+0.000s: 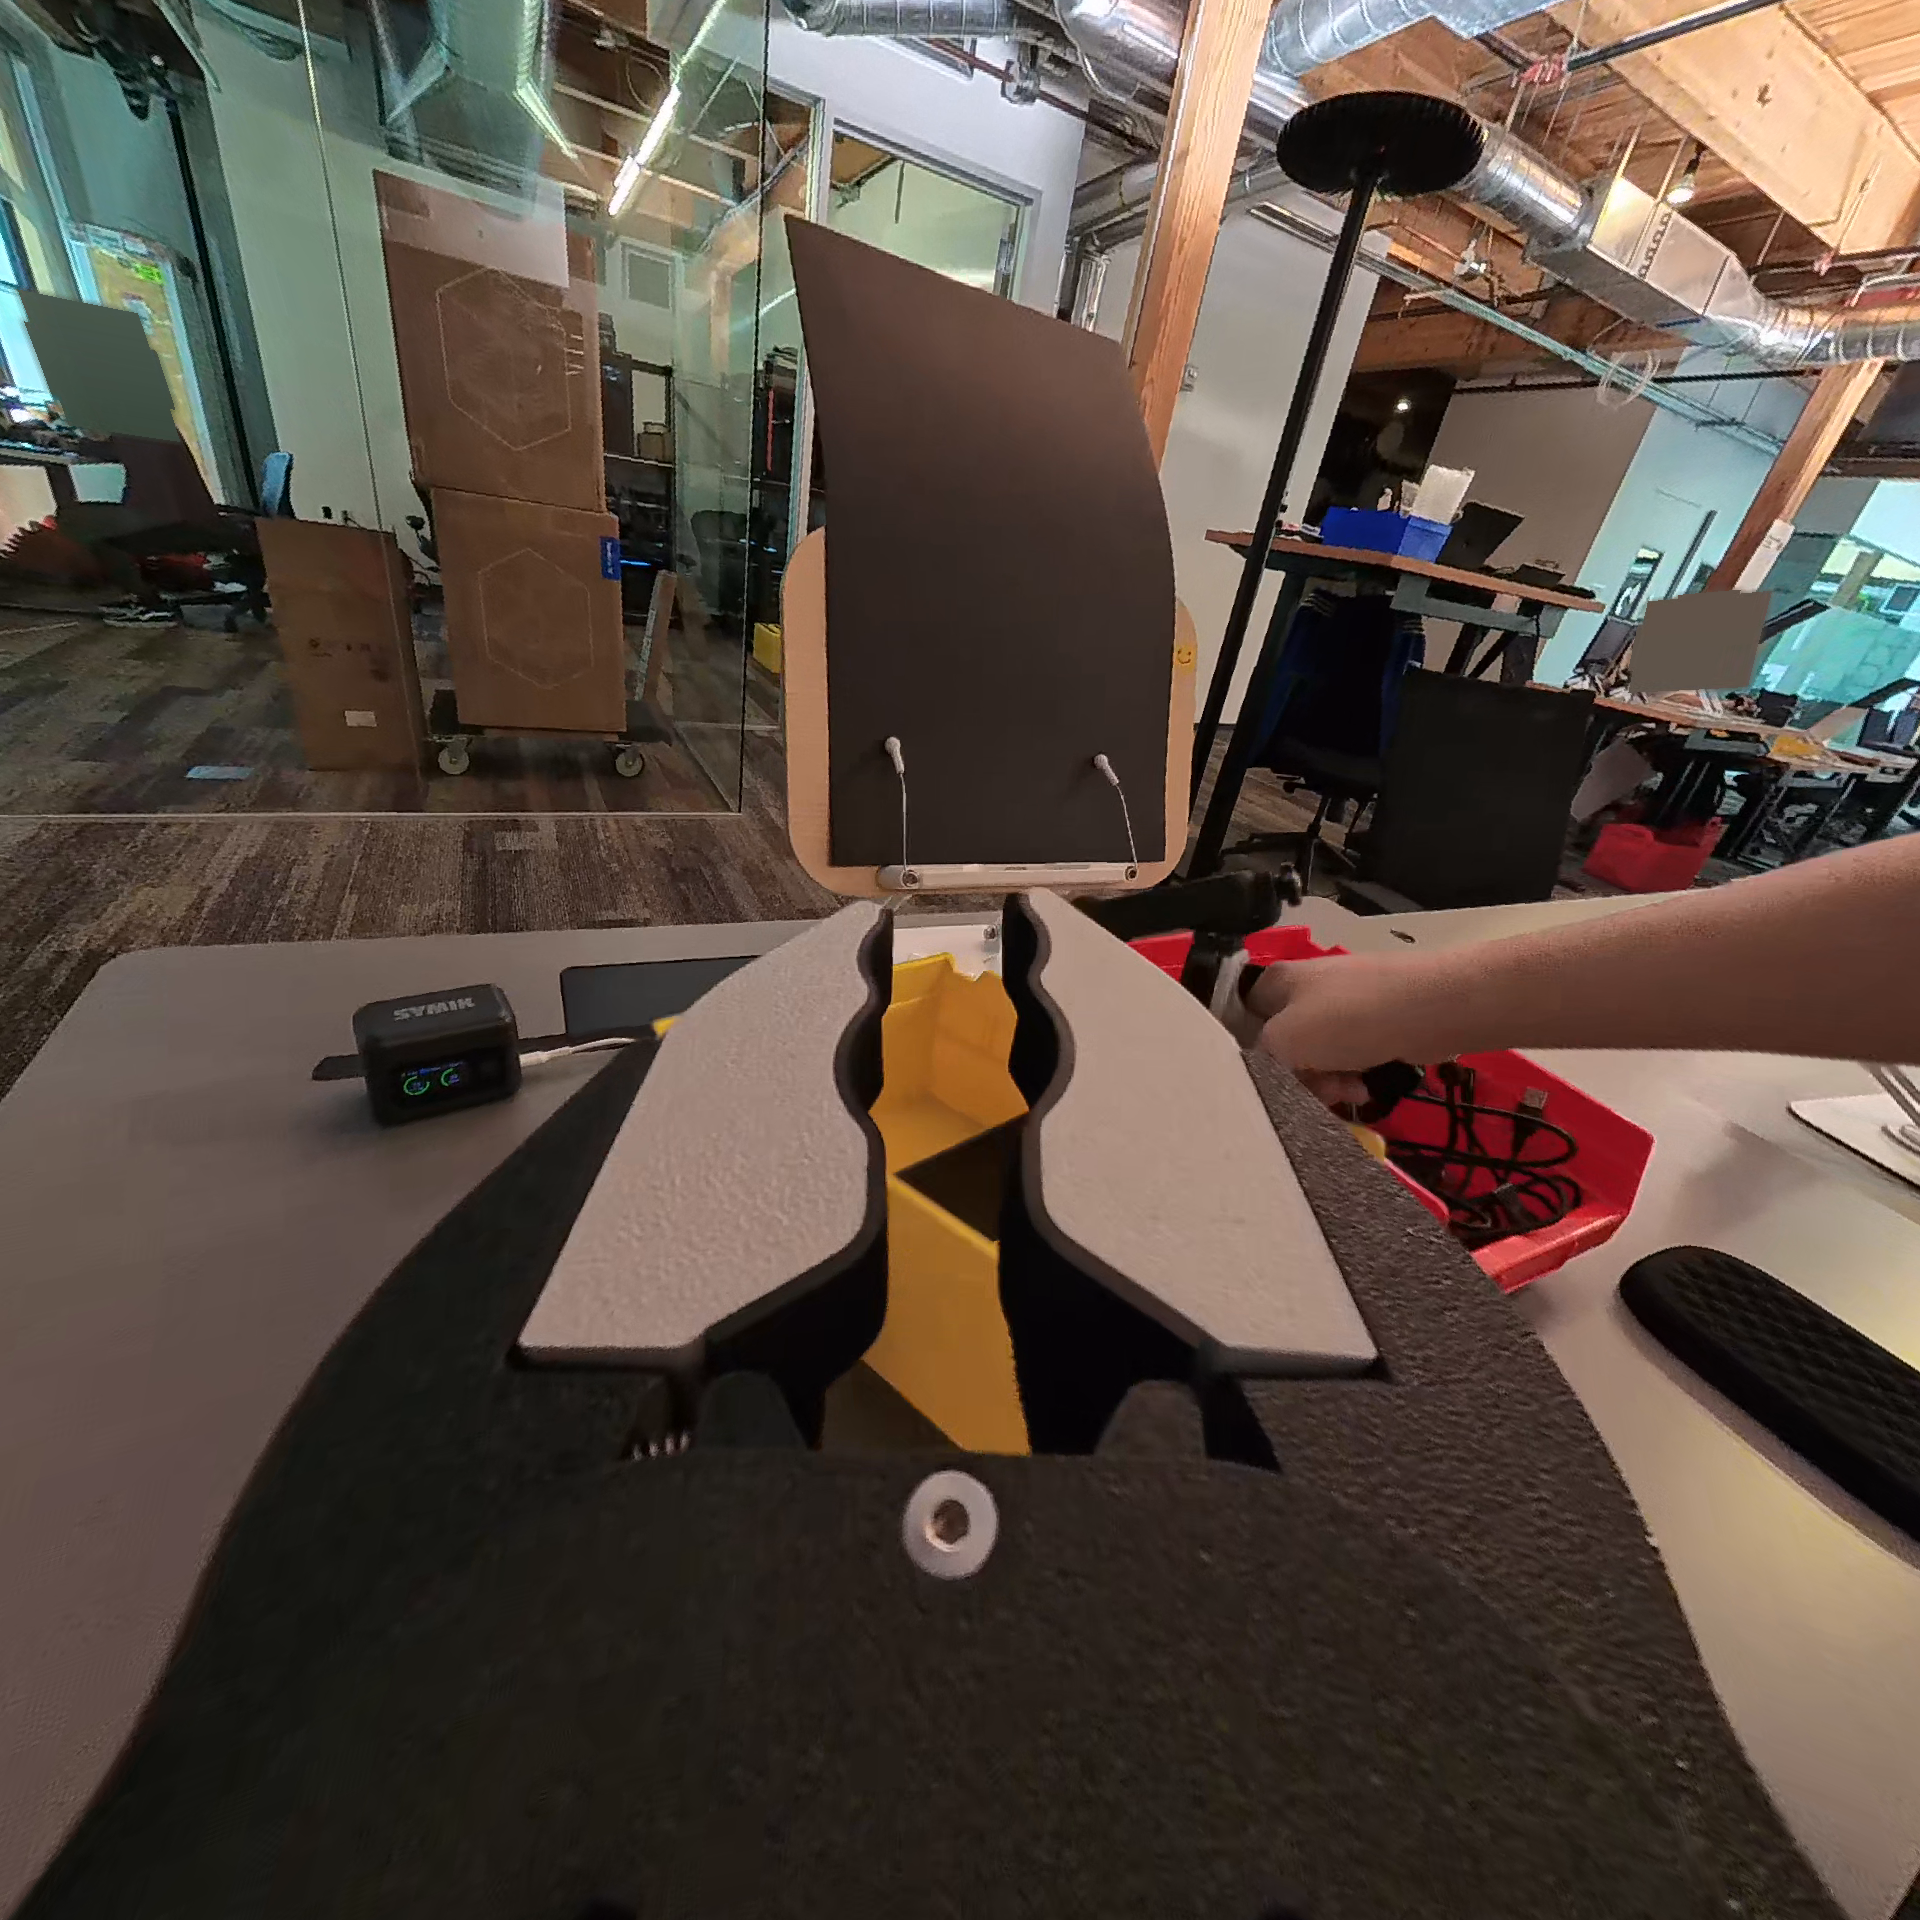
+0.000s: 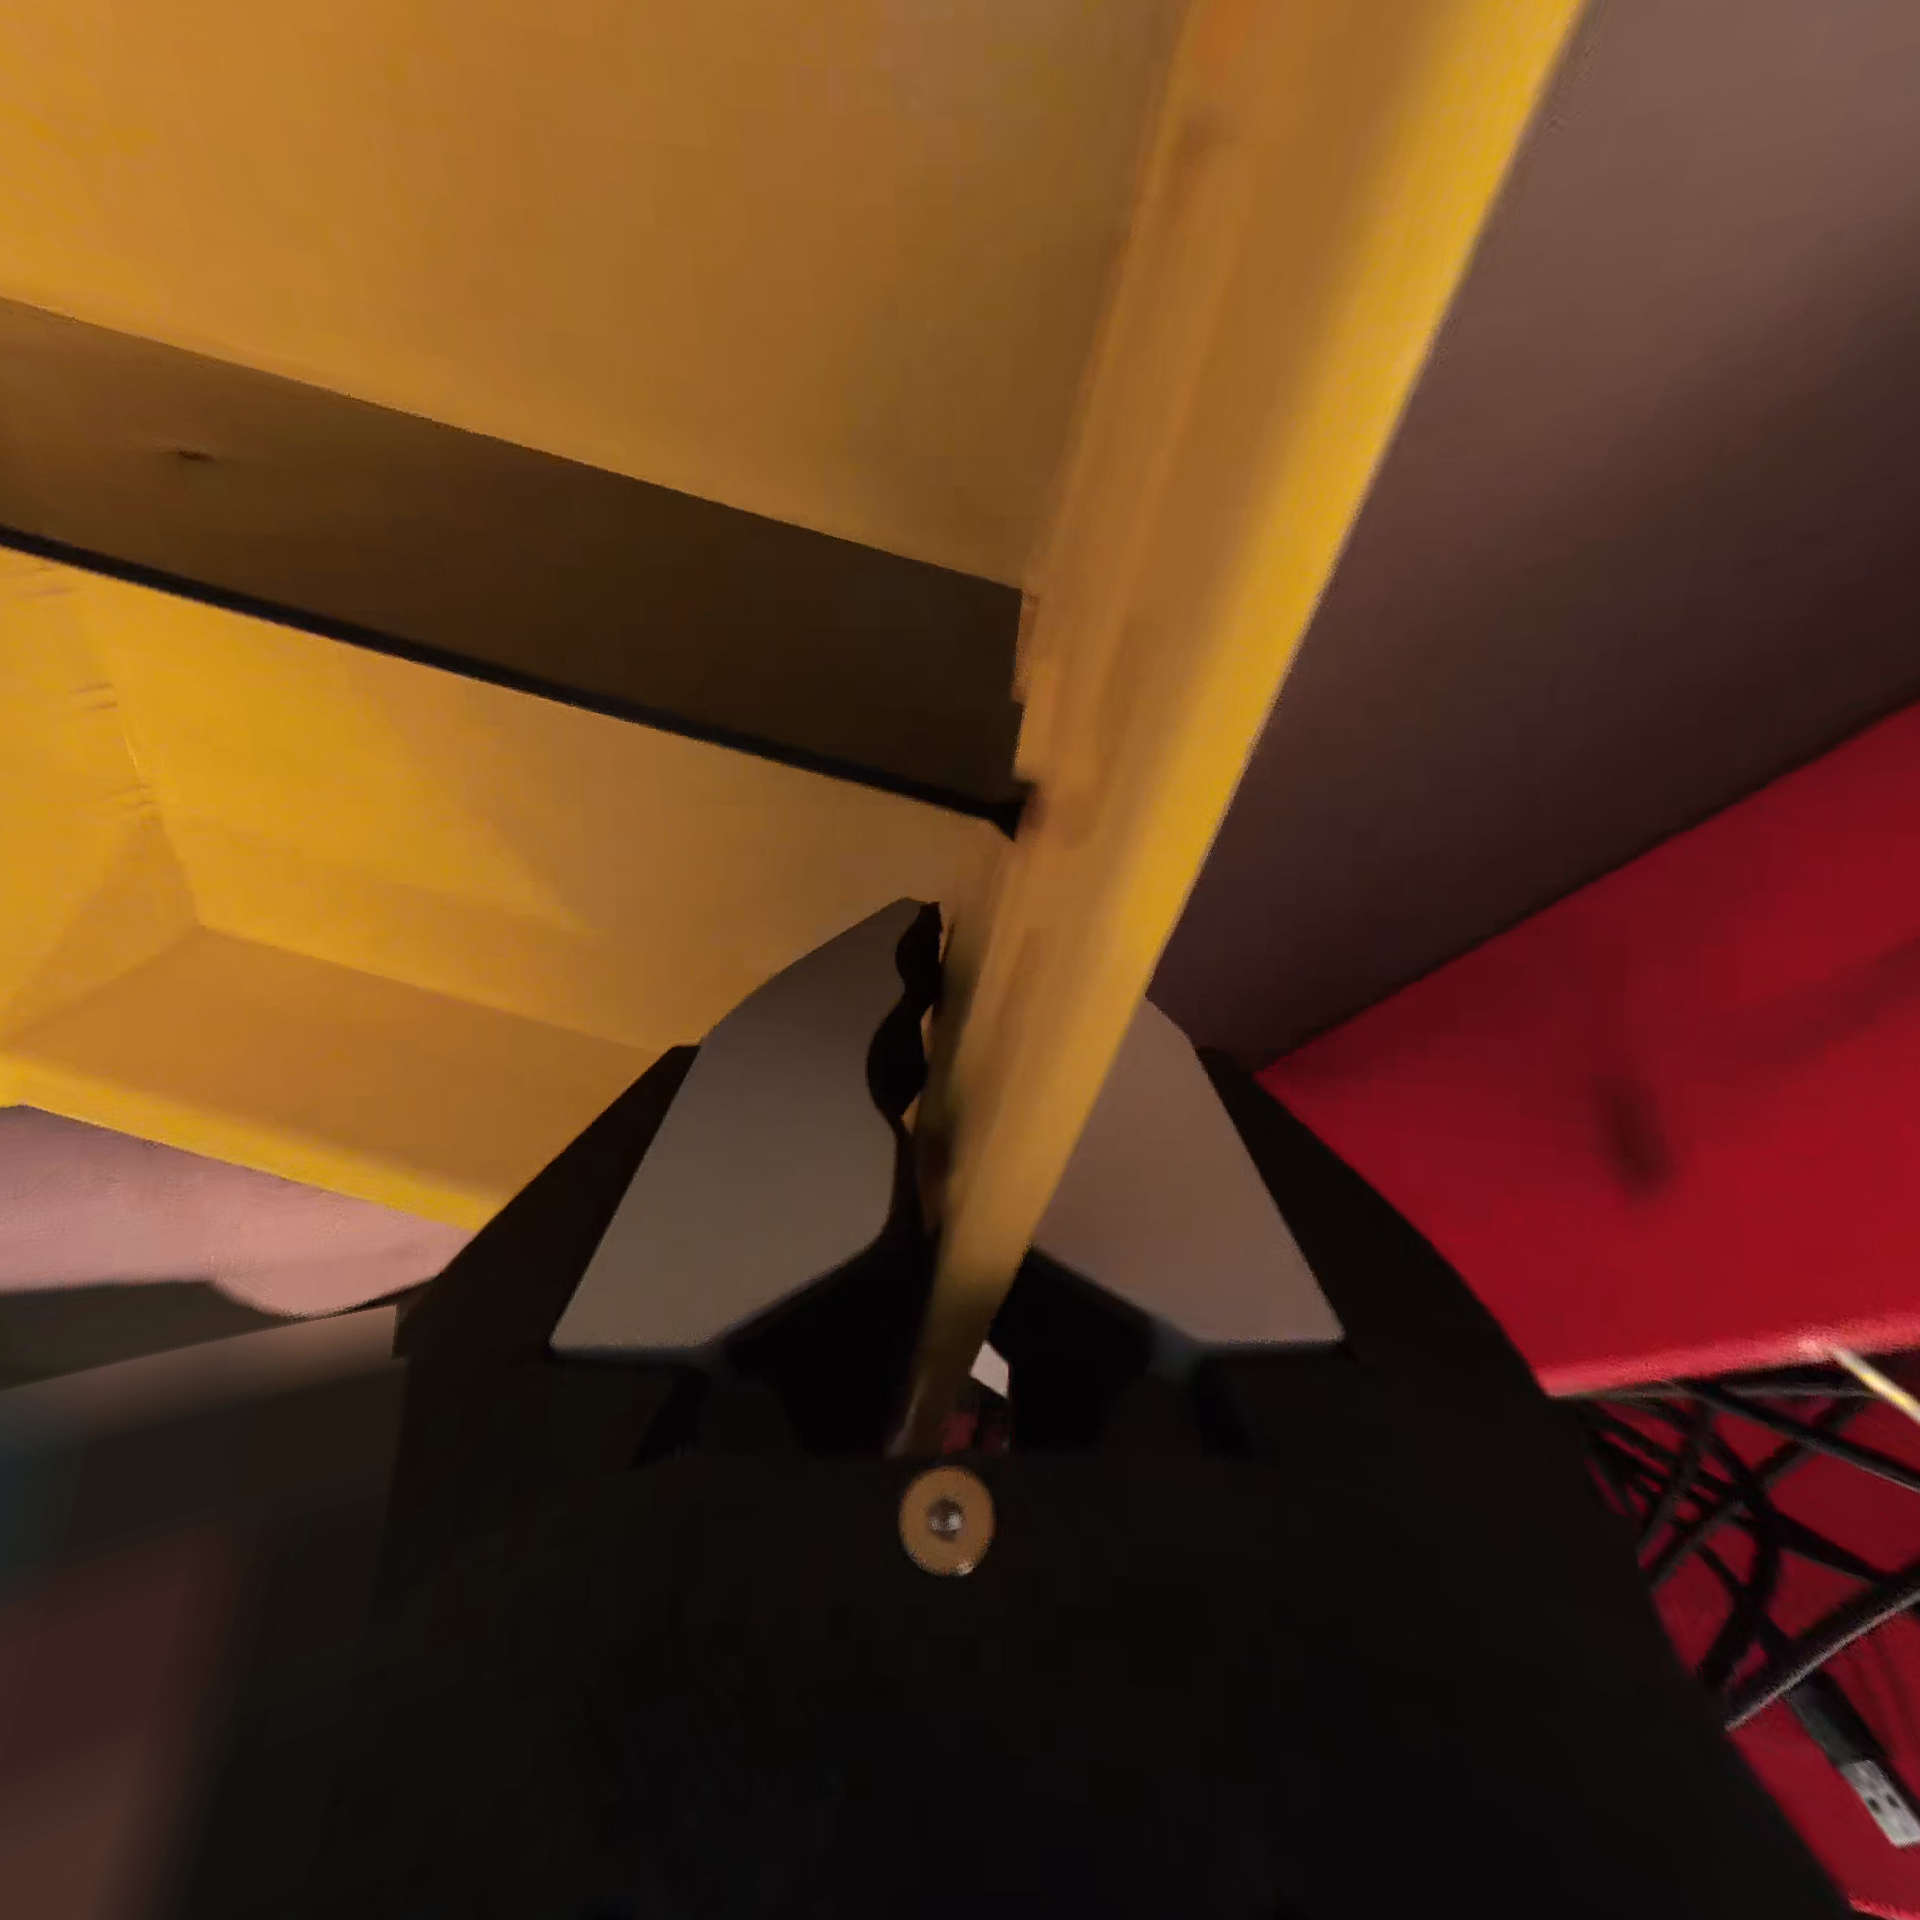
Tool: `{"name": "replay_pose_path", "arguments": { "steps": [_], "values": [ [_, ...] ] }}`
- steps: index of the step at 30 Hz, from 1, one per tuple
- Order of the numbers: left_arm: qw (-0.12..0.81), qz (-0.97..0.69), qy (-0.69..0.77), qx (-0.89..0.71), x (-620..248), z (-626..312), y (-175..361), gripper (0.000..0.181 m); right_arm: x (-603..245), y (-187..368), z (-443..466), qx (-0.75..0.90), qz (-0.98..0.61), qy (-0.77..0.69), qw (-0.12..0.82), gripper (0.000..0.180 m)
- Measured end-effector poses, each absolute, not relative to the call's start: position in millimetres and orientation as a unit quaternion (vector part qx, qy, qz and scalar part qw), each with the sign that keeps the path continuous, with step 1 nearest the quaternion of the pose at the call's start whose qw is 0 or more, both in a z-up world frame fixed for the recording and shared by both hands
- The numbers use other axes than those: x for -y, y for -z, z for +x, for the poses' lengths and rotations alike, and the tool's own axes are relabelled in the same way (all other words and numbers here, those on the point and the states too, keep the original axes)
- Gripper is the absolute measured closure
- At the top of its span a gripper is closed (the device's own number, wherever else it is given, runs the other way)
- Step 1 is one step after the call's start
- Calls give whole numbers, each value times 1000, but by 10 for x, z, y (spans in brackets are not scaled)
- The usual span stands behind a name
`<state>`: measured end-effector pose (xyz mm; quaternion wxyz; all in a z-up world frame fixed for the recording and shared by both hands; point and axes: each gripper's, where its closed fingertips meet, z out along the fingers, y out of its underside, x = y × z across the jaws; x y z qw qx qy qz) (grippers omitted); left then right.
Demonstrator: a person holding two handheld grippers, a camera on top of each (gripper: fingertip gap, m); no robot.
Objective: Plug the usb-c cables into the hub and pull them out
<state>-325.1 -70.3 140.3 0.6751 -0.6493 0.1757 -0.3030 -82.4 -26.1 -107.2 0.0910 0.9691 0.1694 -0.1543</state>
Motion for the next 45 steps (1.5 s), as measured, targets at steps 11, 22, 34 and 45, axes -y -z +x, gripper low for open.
{"name": "replay_pose_path", "arguments": {
  "steps": [11, 22, 34, 45],
  "values": [
    [611, -702, 299, -211, 665, -2959, -1207, 155, 319, -409, 758, -161, 956, 235, -70, 174],
    [475, -756, 322, -315, 497, -2001, -869, 152, 1023, 115, 3473, 151, 948, 167, -224, 175],
    [208, -839, 302, -402, 320, -82, 169, 124, 1202, 711, 4328, 250, 897, 169, -322, 175],
    [85, -898, 130, -413, 349, 5, 924, 123, 1227, 973, 4455, 223, 923, 145, -280, 175]
  ]
}}
